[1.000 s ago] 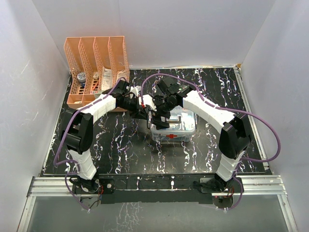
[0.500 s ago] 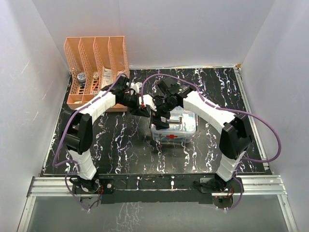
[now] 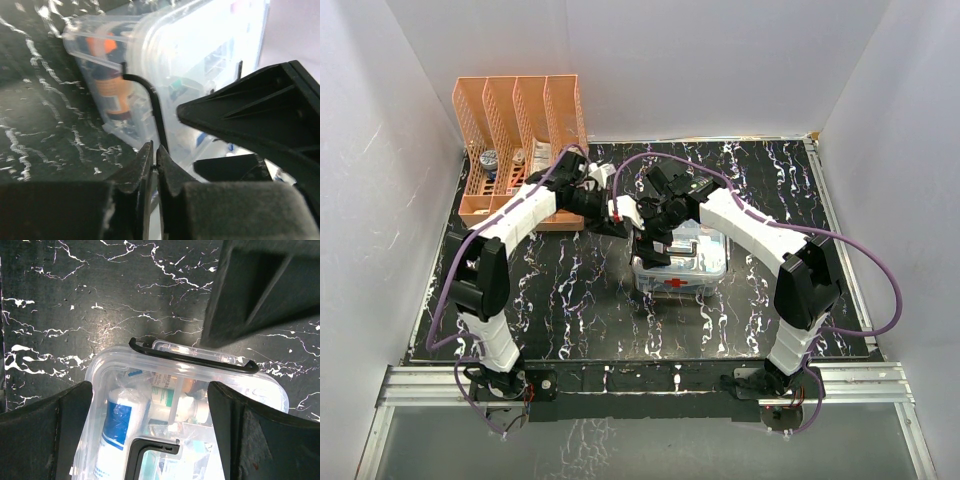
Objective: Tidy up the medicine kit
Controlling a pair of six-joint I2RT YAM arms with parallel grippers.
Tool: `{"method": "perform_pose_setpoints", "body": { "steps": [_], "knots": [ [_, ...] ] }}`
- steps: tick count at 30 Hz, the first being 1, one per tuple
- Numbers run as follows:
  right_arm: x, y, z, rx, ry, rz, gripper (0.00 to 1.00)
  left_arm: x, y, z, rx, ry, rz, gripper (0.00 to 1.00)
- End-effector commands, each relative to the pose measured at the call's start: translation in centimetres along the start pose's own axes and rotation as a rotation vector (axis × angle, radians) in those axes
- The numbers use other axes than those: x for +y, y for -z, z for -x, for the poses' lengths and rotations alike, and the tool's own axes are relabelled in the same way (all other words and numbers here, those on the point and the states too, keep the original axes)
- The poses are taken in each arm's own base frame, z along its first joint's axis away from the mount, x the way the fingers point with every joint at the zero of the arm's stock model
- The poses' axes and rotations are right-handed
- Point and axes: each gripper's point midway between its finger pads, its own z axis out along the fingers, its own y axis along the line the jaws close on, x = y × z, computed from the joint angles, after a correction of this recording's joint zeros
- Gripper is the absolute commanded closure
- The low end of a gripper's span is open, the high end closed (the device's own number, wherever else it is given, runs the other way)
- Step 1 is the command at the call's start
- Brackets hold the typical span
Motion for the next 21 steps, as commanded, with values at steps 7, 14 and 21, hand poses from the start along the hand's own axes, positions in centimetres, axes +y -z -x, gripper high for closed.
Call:
{"method": "perform_pose_setpoints", "body": {
  "steps": [7,14,21],
  "knots": [
    [-3.3,1.7,-2.4,0.005,-0.092,-0.126,0.02,0.1,6.7,2.4,-0.213,-0.211,0.185,0.66],
    [-7.4,7.6,-2.6,-0.136,-0.249,-0.355,0.02,2.1,7.4,3.5,-0.301,-0.236,0.300,0.02],
    [-10.7,13.9,-6.5,-0.202,-0.453,-0.812,0.02,5.6,7.5,5.3,-0.402,-0.233,0.461,0.01]
  ]
}}
